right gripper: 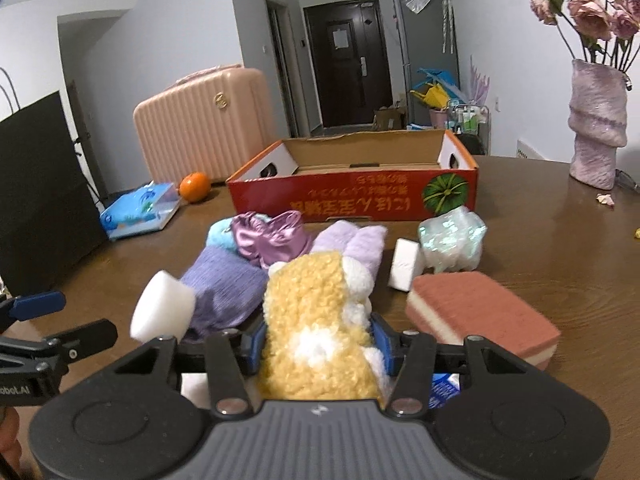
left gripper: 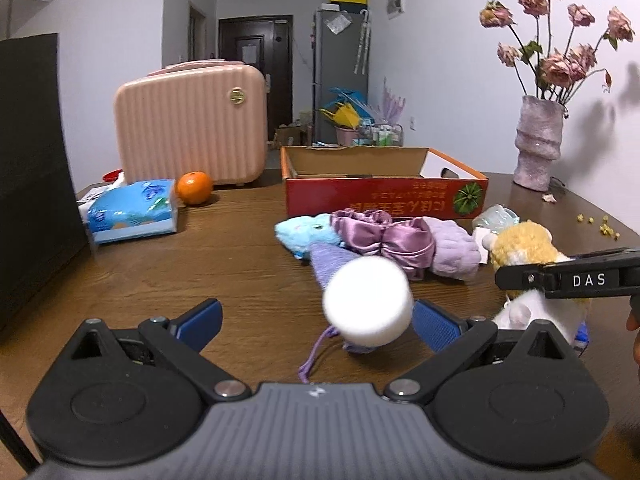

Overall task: Organize soft objects
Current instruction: 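Close the right gripper on the sheep while the left gripper grasps the foam cylinder, then carry the sheep and foam cylinder over the cardboard box with both grippers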

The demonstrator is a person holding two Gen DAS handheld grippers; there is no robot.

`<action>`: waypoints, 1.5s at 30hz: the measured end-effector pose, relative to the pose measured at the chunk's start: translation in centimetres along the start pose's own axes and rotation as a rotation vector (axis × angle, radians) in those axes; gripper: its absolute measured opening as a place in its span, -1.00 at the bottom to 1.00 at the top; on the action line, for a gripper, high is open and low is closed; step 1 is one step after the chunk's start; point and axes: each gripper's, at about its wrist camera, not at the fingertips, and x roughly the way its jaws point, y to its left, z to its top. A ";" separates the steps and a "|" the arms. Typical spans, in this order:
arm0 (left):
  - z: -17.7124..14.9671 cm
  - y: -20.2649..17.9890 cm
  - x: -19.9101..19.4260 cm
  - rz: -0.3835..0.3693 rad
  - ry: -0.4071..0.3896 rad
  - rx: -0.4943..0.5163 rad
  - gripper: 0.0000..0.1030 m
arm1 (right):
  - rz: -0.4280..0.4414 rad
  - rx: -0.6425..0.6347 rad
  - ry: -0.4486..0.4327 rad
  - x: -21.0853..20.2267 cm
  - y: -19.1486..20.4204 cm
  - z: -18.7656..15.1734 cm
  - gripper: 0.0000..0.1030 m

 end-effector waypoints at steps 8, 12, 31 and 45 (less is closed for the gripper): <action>1.4 -1.6 2.3 0.011 0.005 0.022 1.00 | 0.004 0.044 -0.052 0.3 -1.8 -0.1 -0.03; 1.4 -1.7 3.8 -0.012 0.029 -0.026 1.00 | -0.004 0.051 -0.066 0.4 -2.1 -0.4 -0.03; 0.8 -1.5 5.6 -0.100 0.072 -0.069 0.19 | -0.001 0.046 -0.073 0.6 -2.1 -1.3 -0.03; 1.3 -1.1 4.1 -0.089 0.001 -0.084 0.15 | 0.013 0.053 -0.101 -0.1 -2.3 -1.2 -0.03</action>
